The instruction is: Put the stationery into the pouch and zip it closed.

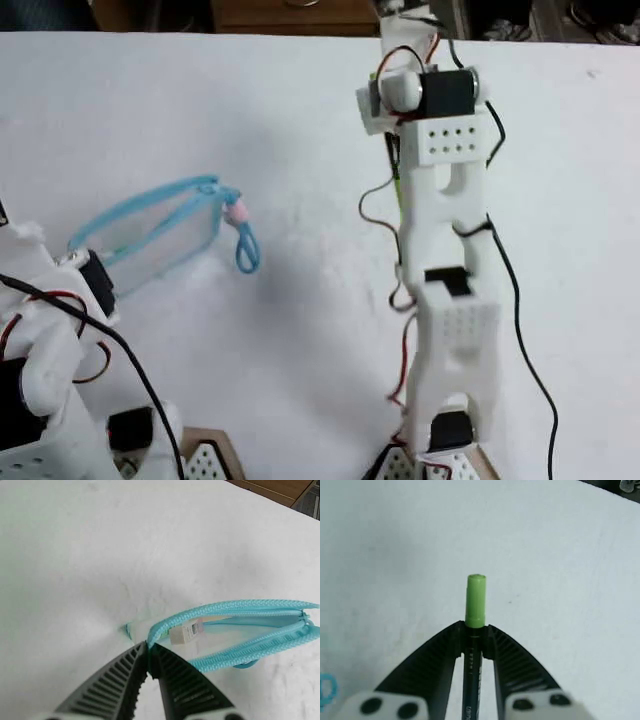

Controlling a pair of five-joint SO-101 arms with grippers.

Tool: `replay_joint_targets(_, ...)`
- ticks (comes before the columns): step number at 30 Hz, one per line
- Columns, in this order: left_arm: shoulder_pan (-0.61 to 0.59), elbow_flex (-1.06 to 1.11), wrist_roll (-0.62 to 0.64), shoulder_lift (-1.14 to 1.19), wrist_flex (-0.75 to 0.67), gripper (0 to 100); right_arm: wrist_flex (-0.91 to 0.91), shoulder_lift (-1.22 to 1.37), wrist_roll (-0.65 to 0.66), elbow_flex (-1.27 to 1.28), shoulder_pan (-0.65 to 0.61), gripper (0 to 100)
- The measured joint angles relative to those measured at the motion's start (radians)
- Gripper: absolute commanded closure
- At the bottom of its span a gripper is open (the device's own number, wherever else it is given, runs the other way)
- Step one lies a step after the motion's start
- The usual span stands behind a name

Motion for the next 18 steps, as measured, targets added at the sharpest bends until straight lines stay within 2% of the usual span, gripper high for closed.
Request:
replay_joint_targets(10, 0.000, 0.000, 0.000, 0.000, 0.000, 98, 0.002, -0.690, -0.224, 0.806, -0.143, 98.1)
replay_joint_targets(14, 0.000, 0.000, 0.000, 0.000, 0.000, 98, -0.011, -0.891, -0.262, 1.094, -0.224, 98.1)
replay_joint_targets(18, 0.000, 0.000, 0.000, 0.000, 0.000, 98, -0.117, -1.016, -0.282, 1.324, -0.310, 98.1)
